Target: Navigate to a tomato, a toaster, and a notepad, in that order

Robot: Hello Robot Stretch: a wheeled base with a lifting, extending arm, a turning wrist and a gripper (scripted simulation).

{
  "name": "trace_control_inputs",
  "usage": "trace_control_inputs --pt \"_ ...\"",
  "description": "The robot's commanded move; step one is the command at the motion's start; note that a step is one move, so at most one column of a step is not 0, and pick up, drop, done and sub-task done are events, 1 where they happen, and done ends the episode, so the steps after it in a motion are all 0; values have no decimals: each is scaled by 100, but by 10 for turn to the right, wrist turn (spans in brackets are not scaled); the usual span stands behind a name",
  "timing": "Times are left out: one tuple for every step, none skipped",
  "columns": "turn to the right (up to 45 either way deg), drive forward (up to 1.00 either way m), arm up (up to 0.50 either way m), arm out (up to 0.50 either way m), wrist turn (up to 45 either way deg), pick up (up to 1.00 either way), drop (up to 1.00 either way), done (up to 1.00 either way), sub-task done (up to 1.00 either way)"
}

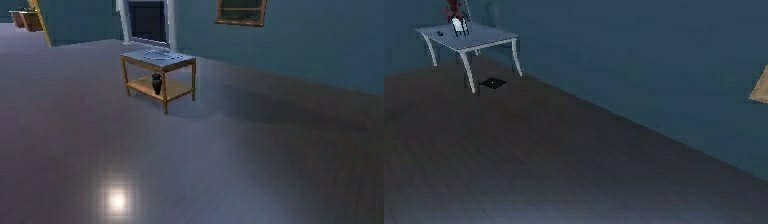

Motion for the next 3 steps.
trace_control_inputs --pt "0 15 0 0 0 0 0 0 0" --pt "-390 0 0 0 0 0 0 0 0" --pt "0 100 0 0 0 0 0 0 0"
